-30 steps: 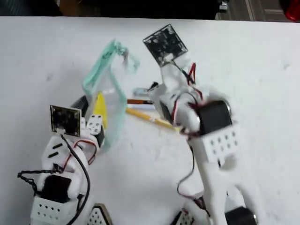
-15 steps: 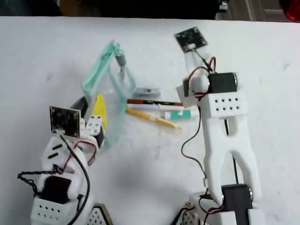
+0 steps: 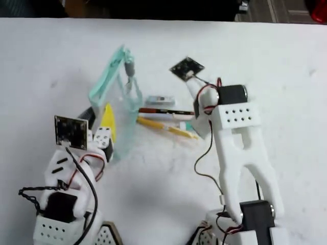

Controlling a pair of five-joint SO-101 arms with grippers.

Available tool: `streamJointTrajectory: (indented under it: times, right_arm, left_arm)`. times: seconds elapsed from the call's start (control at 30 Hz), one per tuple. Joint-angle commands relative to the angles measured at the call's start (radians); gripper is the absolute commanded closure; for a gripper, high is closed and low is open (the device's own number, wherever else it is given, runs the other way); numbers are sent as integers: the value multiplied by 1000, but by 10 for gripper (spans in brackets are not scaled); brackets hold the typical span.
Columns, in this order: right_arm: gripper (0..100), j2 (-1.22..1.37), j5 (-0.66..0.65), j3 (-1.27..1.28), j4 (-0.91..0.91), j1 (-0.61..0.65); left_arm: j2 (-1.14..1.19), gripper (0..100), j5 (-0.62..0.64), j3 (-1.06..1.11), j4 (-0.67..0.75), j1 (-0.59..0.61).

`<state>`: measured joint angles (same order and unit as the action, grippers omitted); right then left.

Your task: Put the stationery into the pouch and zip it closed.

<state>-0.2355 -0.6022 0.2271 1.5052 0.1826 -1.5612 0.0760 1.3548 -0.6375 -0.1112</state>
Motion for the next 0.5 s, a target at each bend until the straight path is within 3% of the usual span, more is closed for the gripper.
streamJointTrajectory:
  times: [0.0,0.23,0.47]
  right_arm:
    - [828,-81,-12,20,-44,-22]
    - [829,-216,5,57,-117,-18]
    - [829,-282,195,-63,-196,13]
  left_arm:
    - [5,976,0,-8,-15,5]
    - [5,894,0,-12,-51,5]
    - [5,910,0,-12,-51,5]
